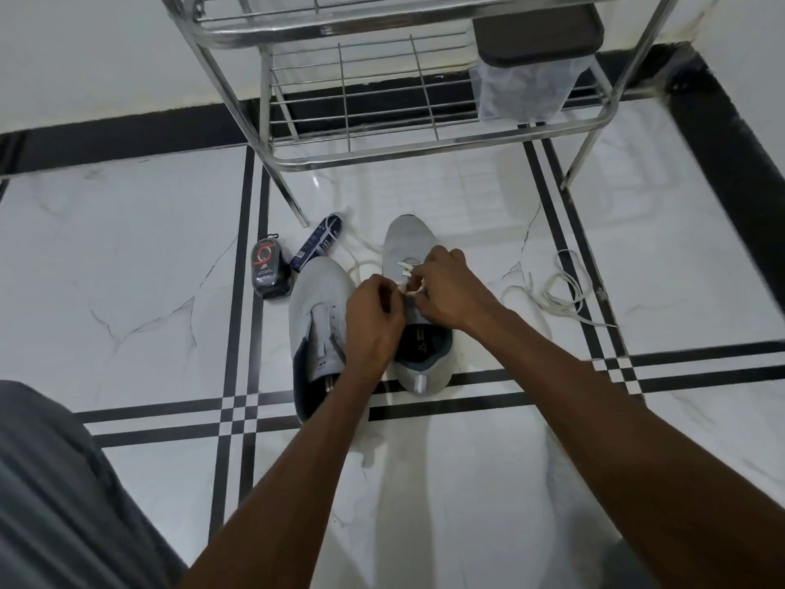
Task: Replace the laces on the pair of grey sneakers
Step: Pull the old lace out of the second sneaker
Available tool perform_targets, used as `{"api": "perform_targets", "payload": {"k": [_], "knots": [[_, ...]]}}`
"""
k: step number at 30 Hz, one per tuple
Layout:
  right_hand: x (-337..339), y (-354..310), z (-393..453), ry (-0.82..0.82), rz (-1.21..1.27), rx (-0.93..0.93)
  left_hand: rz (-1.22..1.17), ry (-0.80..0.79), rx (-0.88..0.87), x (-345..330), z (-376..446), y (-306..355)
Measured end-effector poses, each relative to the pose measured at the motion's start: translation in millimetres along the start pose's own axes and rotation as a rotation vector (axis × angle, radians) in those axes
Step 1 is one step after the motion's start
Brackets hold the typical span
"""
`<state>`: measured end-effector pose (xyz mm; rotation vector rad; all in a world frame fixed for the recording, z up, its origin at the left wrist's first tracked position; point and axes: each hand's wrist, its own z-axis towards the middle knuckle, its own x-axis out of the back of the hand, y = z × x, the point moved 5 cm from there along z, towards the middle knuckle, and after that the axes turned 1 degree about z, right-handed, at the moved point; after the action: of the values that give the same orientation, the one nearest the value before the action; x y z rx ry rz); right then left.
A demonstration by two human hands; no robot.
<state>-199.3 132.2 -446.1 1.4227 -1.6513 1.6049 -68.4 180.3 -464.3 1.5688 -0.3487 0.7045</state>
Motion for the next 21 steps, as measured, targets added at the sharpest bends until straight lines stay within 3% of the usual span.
{"api": "perform_targets", "payload": {"k": [2, 4, 7, 9, 11, 14, 16, 19, 21], "knots": [[-6.8, -0.7, -1.0, -0.042, -0.106, 0.021, -0.031, 0.025, 0.028, -0.5, -0.8, -1.4], [-7.1, -1.9, -2.2, 0.041, -0.127, 0.037, -0.043, 0.026, 0.058, 0.1, -3.0, -4.2], [21.1, 19.7, -6.3, 0.492, 0.193, -0.241, -0.048, 0.060, 0.096, 5.7, -2.7, -6.8], [34.1, 30.2, -9.8, 0.607, 0.227, -0.300, -0.063, 0.052, 0.113, 4.8, -1.9, -5.5], [29.3, 23.4, -1.9, 0.449, 0.155, -0.167, -0.072, 0.041, 0.134, 3.4, -3.1, -6.4], [-1.6, 0.0, 1.6, 0.039, -0.036, -0.077, -0.083, 0.042, 0.131, 2.2, -4.7, -8.3], [-17.6, -6.3, -0.3, -0.074, -0.132, -0.053, -0.084, 0.040, 0.129, 3.4, -4.6, -8.4], [-14.0, -1.3, 2.6, 0.012, -0.085, -0.027, -0.086, 0.049, 0.147, 5.8, -5.1, -12.4], [16.8, 23.7, 7.6, 0.302, 0.102, -0.214, -0.081, 0.059, 0.158, 7.0, -4.2, -12.7]]}}
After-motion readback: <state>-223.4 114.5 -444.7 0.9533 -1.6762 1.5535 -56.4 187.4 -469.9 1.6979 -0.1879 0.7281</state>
